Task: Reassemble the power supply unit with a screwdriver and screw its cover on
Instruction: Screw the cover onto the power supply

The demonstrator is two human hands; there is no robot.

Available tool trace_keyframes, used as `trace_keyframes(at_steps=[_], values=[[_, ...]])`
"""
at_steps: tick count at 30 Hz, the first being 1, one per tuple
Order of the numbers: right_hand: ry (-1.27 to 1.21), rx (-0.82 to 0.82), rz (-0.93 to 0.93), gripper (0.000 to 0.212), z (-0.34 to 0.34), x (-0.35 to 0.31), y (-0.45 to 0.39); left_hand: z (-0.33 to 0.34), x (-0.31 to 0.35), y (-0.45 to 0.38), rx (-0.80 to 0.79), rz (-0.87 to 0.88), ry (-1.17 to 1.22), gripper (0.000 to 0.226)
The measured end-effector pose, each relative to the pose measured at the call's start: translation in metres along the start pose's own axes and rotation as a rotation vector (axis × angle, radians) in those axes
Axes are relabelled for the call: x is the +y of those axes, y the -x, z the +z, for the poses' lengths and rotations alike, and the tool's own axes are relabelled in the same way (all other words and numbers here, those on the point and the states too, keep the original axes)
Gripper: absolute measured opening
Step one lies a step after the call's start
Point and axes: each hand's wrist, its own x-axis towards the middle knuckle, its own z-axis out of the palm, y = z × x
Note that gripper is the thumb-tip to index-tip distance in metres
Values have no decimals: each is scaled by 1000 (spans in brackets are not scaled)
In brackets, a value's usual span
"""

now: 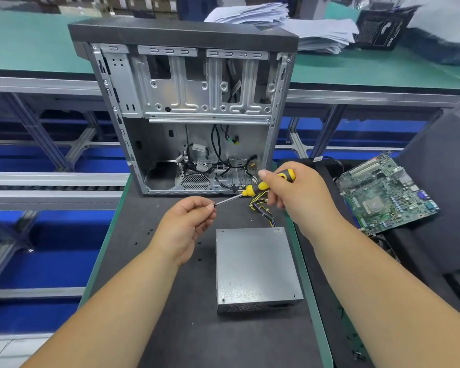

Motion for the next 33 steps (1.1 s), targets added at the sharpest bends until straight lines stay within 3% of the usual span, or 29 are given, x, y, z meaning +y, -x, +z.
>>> trace_keyframes(at_steps=[3,7,11,13,18,23,33], values=[[-71,55,98,48,5,3,0,4,-2,4,7,41,-17,18],[-309,-29,165,22,5,2,-1,4,-5,5,3,81,11,16],[-249,-4,97,15,3,0,-2,0,-4,4,-62,117,-29,16],[-206,19,76,15,2,-1,-3,-5,-5,3,-95,74,-97,26],[171,-34,-38,14,7,-4,-3,-18,-18,1,-94,-5,-570,43],[352,-112,-64,13,23,-5,-1,-19,-29,0,-121,64,-776,35],[376,-139,-42,13,34,-1,-4,-13,-34,-5,-91,150,-831,23]])
